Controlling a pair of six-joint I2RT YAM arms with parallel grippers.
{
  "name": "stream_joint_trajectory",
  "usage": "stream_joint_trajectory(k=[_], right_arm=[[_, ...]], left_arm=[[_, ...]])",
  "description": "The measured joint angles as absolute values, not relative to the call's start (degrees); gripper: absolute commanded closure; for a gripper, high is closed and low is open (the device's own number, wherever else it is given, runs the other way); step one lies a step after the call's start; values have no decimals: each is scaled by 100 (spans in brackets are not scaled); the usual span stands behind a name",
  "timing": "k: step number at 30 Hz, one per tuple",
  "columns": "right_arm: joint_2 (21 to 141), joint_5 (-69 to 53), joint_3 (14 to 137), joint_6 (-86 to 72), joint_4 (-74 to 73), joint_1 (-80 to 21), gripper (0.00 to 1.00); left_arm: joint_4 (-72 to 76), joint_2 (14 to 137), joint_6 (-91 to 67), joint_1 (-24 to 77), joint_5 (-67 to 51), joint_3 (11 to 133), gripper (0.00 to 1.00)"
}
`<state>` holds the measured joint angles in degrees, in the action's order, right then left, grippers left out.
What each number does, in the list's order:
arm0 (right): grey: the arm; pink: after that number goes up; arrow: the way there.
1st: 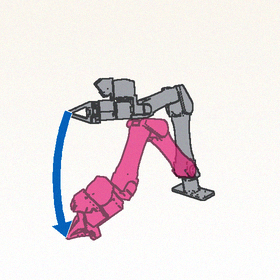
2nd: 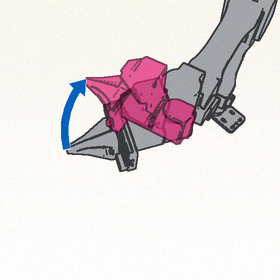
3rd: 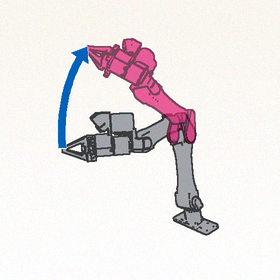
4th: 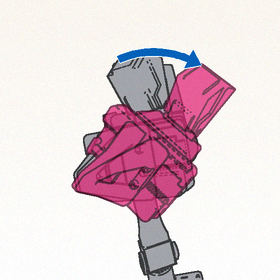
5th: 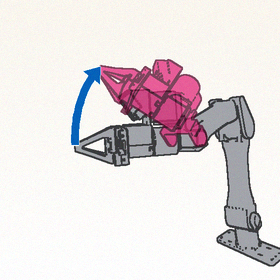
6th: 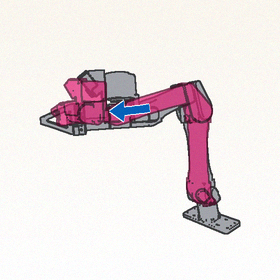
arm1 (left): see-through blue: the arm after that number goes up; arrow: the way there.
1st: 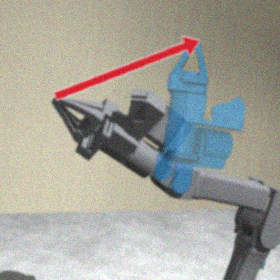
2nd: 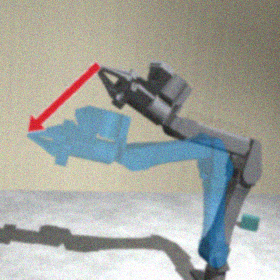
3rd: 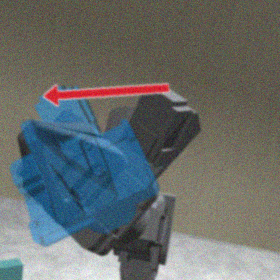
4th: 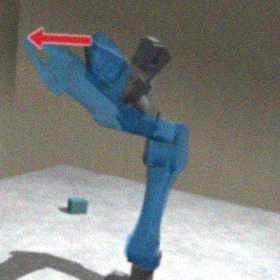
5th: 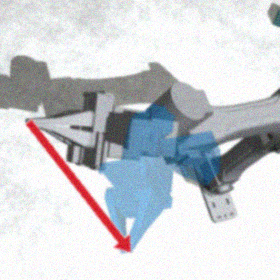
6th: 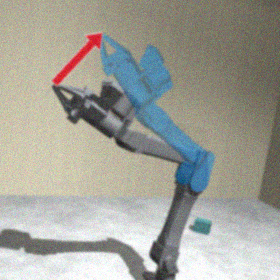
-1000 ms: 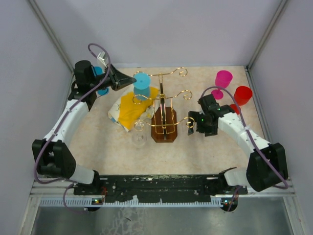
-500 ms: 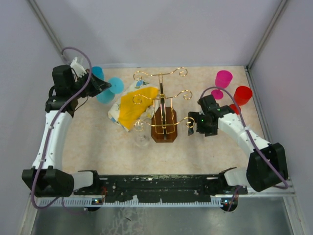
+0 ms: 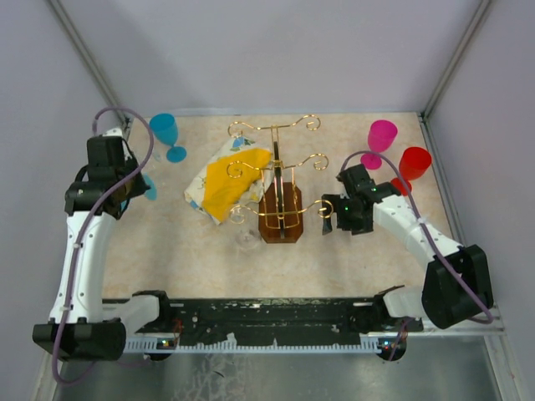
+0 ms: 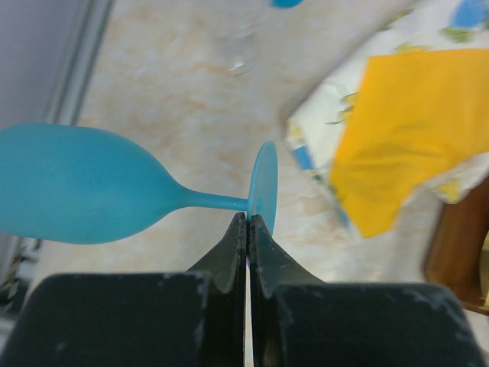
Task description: Take the wine glass off the wine glass rack
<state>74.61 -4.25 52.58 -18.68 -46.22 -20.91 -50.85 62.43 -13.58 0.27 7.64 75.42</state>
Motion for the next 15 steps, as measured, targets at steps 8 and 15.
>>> stream_joint_trajectory(k=[8, 15], right_arm=[[7461, -515, 5242, -1767, -4582, -2091, 9], [7463, -729, 5242, -1647, -4547, -2091, 8]], left_arm=[[-5876, 6377, -1022, 128, 2615, 6943, 100], [-6034, 7006, -1041, 156, 3706, 6932, 100]])
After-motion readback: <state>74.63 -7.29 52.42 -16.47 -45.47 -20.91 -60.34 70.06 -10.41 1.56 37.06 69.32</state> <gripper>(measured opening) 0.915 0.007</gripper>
